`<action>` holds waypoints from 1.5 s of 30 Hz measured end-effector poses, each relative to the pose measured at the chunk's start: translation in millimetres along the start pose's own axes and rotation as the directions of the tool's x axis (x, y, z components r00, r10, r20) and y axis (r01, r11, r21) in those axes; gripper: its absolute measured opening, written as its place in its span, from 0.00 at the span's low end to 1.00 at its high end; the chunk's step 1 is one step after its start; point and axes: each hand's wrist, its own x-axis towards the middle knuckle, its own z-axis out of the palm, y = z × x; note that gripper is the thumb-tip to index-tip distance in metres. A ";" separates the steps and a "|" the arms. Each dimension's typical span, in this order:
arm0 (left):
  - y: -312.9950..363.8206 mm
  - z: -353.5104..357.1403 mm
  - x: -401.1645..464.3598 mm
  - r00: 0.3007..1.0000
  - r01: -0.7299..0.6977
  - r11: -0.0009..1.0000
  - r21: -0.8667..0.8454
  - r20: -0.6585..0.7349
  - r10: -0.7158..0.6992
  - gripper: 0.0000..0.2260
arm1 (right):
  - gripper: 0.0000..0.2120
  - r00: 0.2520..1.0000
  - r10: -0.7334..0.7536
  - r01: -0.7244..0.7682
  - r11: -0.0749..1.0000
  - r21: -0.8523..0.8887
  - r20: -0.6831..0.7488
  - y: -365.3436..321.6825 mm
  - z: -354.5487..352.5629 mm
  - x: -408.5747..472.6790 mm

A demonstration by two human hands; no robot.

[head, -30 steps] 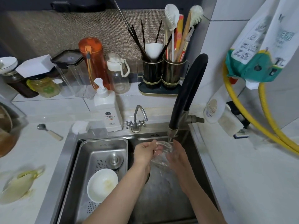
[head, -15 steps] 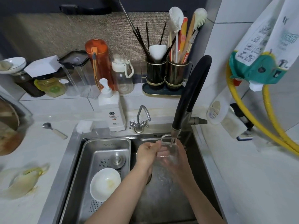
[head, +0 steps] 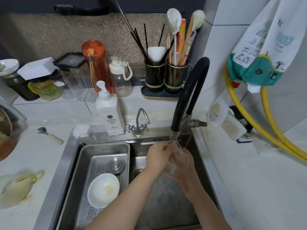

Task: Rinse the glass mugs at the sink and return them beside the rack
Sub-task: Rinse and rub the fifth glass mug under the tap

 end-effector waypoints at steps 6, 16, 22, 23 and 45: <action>4.0 1.7 -1.8 0.995 -0.046 0.999 0.020 0.093 0.044 0.14 | 0.29 0.998 0.015 -0.022 0.993 -0.114 -0.062 -0.9 -4.4 -2.8; -17.1 -27.0 -16.1 0.999 0.024 0.917 -0.399 -0.028 -0.038 0.08 | 0.20 0.991 0.122 -0.129 0.983 -0.133 -0.056 16.4 3.9 14.0; -8.8 -29.7 -18.5 0.996 -0.001 0.937 -0.349 0.085 0.033 0.09 | 0.13 0.973 0.224 -0.225 0.974 -0.015 -0.047 -2.4 12.5 16.6; -9.4 -31.1 -20.8 0.989 -0.016 0.941 -0.337 0.134 0.065 0.09 | 0.15 0.963 0.267 -0.266 0.964 0.022 -0.034 -3.9 8.7 15.2; -28.7 -27.7 -27.2 0.989 0.128 0.776 -0.617 0.138 -0.054 0.14 | 0.27 0.984 0.177 -0.170 0.972 -0.163 0.031 -23.5 14.7 6.7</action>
